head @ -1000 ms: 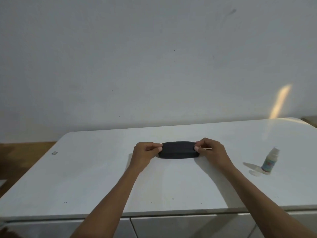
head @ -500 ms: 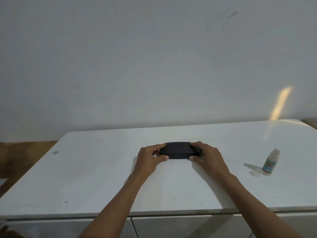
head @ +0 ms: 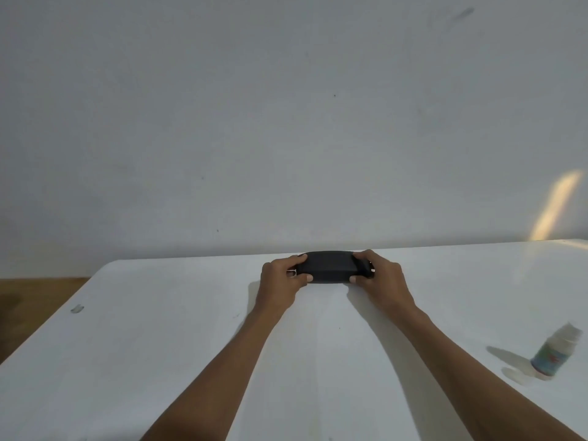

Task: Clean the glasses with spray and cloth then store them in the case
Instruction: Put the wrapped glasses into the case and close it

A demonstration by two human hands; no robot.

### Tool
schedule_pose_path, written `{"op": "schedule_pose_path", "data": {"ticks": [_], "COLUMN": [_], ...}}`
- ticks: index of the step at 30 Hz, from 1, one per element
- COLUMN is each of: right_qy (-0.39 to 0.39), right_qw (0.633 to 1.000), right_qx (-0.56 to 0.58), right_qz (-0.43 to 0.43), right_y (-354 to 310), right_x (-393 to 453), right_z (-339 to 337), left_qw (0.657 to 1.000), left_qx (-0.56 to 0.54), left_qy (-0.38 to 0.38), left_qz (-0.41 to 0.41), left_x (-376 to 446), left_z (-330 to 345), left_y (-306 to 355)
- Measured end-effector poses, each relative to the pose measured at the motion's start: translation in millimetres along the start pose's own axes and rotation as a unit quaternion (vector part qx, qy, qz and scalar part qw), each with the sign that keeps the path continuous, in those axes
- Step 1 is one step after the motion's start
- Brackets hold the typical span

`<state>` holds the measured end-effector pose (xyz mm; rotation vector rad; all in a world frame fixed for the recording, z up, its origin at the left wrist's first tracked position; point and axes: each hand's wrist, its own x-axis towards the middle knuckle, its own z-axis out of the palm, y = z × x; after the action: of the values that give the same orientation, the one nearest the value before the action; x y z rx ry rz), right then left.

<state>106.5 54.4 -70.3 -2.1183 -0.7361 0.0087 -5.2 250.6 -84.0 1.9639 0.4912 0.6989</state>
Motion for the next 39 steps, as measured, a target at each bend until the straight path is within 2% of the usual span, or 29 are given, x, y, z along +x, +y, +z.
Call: {"op": "schedule_pose_path", "data": {"ticks": [7, 15, 20, 24, 27, 30, 35, 39], "right_qy": [-0.002, -0.002, -0.021, -0.069, -0.029, 0.014, 0.098, 0.151], "right_qw": [1.000, 0.999, 0.994, 0.982, 0.984, 0.980, 0.973, 0.969], "right_qx": [-0.010, -0.046, -0.109, -0.176, -0.178, -0.197, -0.210, -0.194], "right_qz": [-0.005, -0.011, -0.002, 0.010, 0.003, 0.001, 0.000, 0.039], "right_y": [3, 5, -6, -19, -28, -35, -42, -32], "right_x": [38, 46, 44, 30, 13, -6, -44, -84], "right_z": [12, 16, 7, -5, -24, -56, -126, -179], "left_qw": [1.000, 0.999, 0.997, 0.989, 0.986, 0.989, 0.980, 0.963], "left_qx": [0.023, 0.047, 0.065, 0.139, 0.164, 0.143, 0.133, 0.137], "left_qy": [0.002, 0.003, -0.025, -0.042, -0.021, -0.028, -0.118, -0.196], "left_qz": [0.005, 0.008, -0.013, 0.003, 0.027, 0.037, 0.088, 0.122], "left_x": [38, 43, 41, 24, 7, -10, -52, -95], "left_z": [7, 12, 9, 12, 20, 32, 63, 99], "left_y": [-11, -17, -6, 14, 31, 55, 101, 131]}}
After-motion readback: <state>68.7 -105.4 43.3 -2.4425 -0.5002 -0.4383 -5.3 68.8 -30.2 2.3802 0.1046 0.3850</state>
